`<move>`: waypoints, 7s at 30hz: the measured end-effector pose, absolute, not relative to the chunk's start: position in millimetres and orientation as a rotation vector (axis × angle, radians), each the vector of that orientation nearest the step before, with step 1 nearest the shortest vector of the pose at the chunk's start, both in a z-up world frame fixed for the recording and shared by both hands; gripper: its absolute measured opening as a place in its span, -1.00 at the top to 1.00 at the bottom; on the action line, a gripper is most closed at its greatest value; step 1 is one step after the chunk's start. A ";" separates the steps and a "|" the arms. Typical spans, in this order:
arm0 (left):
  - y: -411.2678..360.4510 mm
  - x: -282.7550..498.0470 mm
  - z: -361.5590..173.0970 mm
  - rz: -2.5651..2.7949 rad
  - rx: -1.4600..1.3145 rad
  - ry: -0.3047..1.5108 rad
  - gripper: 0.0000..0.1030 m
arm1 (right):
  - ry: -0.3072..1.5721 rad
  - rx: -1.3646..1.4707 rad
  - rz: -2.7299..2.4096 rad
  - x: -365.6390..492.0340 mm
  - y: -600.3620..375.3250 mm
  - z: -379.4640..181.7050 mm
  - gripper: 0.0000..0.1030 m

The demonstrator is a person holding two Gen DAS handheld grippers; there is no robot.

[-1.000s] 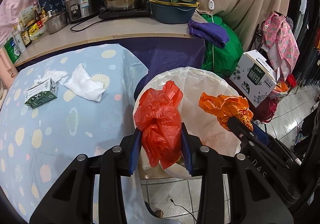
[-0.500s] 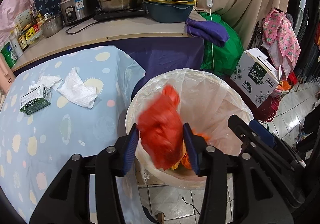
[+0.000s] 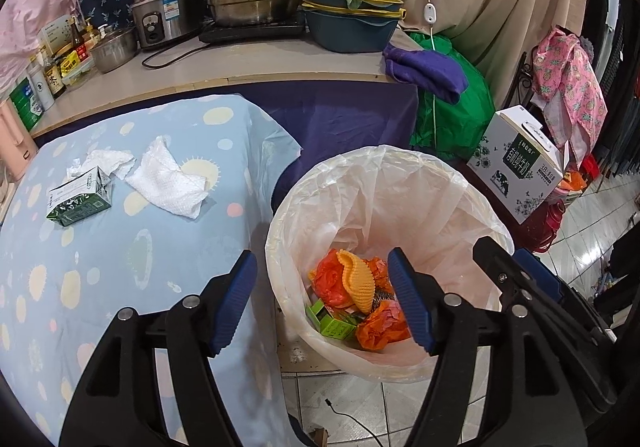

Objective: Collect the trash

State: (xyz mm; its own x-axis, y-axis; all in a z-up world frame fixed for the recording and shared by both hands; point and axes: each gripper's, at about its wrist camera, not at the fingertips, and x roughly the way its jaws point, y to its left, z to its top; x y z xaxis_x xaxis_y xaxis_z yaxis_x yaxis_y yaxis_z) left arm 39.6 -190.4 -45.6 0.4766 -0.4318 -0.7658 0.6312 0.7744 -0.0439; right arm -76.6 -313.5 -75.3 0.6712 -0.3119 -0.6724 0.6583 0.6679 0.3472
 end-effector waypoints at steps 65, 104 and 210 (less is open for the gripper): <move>91.5 296.7 -105.1 -0.150 -0.090 0.967 -0.69 | 0.872 0.328 -0.290 227.7 -164.4 -124.9 -0.22; 22.5 237.4 -112.6 -0.529 -0.004 1.057 0.09 | 0.874 0.389 -0.162 219.8 -144.8 -123.9 0.76; -160.7 31.0 2.6 -0.724 0.230 0.758 -0.03 | 0.603 0.596 -0.416 -74.4 -287.5 -47.6 0.76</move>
State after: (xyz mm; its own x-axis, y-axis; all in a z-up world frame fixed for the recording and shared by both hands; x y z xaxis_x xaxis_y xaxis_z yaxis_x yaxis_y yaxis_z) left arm 31.0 -160.7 2.6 0.5012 -0.5136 -0.6964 0.6718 0.7383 -0.0611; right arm -74.4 -287.5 -47.6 0.7512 -0.1903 -0.6321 0.5237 0.7547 0.3952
